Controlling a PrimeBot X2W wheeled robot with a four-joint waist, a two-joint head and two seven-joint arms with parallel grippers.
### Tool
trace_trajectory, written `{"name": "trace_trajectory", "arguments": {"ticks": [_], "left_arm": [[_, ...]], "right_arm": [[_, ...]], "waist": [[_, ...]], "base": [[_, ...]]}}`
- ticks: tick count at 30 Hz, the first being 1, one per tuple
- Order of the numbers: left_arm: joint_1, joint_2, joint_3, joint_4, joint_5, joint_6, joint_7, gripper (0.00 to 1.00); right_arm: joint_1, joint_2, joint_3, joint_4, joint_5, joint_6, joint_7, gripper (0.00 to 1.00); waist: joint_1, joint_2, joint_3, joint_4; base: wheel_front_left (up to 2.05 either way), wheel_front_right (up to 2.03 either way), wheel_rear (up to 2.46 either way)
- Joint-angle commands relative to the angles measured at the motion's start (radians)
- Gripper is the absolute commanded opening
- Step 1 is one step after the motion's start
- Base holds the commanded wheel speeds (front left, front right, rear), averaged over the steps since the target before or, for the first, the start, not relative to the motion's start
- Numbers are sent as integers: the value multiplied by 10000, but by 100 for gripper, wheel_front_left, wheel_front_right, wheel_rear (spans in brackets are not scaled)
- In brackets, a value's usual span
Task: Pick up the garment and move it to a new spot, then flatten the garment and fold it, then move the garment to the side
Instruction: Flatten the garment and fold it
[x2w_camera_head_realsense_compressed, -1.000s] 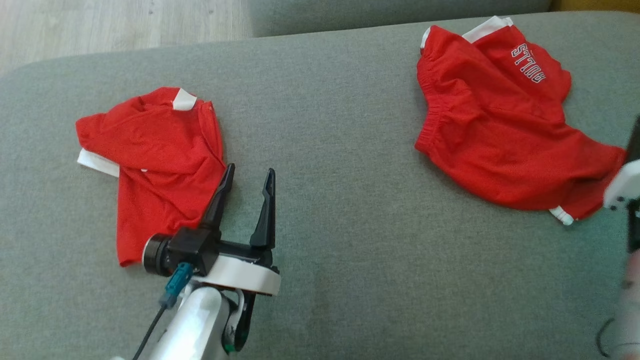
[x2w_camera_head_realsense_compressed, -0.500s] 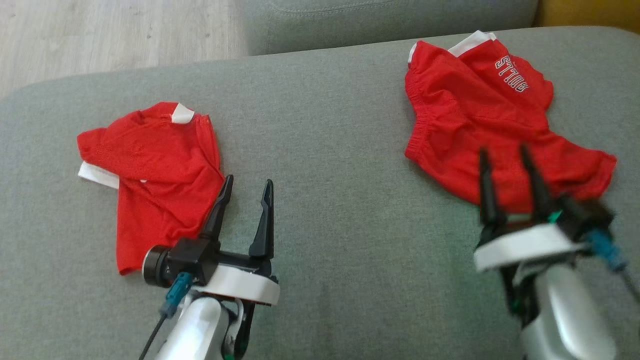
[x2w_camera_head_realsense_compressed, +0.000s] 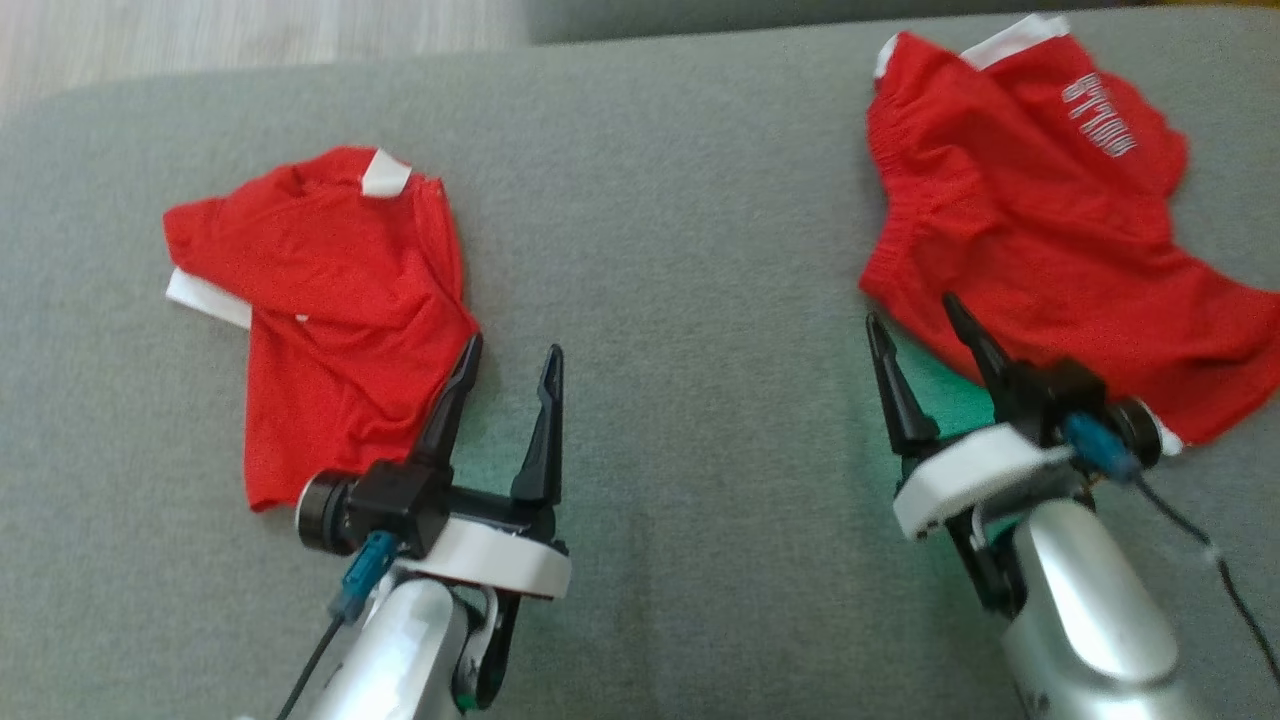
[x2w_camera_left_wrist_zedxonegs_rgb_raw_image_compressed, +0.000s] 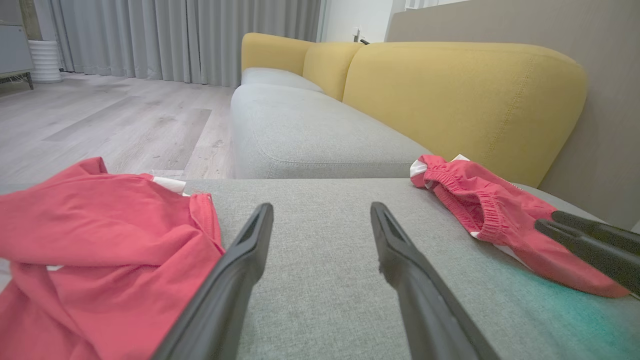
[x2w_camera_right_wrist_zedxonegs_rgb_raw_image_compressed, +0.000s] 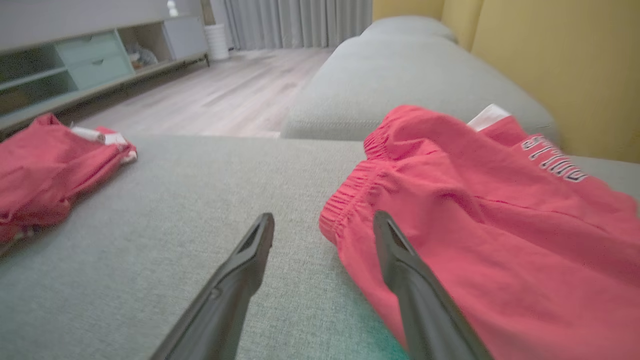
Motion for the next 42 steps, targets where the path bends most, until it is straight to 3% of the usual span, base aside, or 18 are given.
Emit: {"name": "trace_trajectory", "arguments": {"ticks": [1,6,12,13,14,15,22,29,37,42], "left_arm": [[-478,3,190,-324,21,-4,-95,100],[-737,3,25,-304,-30,24,-95,100],[-857,3,-4,-282,-39,49,-95,100],[-864,3,13,-289,-36,58,-95,100],[-864,3,13,-289,-36,58,-95,100],[-868,3,31,-292,-30,65,-95,100],[-832,3,126,-179,0,73,-95,100],[-629,3,193,-80,-33,53,-95,100],[-287,3,243,-50,-103,70,-95,100],[-152,3,291,-125,-127,76,-95,100]], "right_arm": [[-621,-50,148,117,-169,-7,224,100],[-1697,-208,-211,1802,-413,-7,533,100],[-2609,-188,-449,3176,-436,-7,6,100],[-2747,-171,-425,3366,-370,-7,-103,92],[-2747,-171,-425,3366,-370,-7,-103,92],[-2883,-154,-346,3528,-312,-7,-222,2],[-3241,-60,1188,3714,796,-7,-881,0],[-2568,-73,3811,2899,2533,-7,-951,0],[-1786,-946,6477,972,4875,-7,-220,0],[-1693,-1649,6824,172,5588,-7,375,0]], "waist": [[-1,-1,356,253],[-1,-1,740,584],[-1,-1,881,720],[-1,-1,901,712],[-1,-1,901,712],[-1,-1,917,700],[-1,-1,682,497],[-1,-1,2,281],[-1,-1,-644,247],[-1,-1,-658,296]], "base": [[0,0,0],[0,0,0],[0,0,0],[0,0,0],[0,0,0],[0,0,0],[0,0,0],[0,0,0],[0,0,0],[0,0,0]]}}
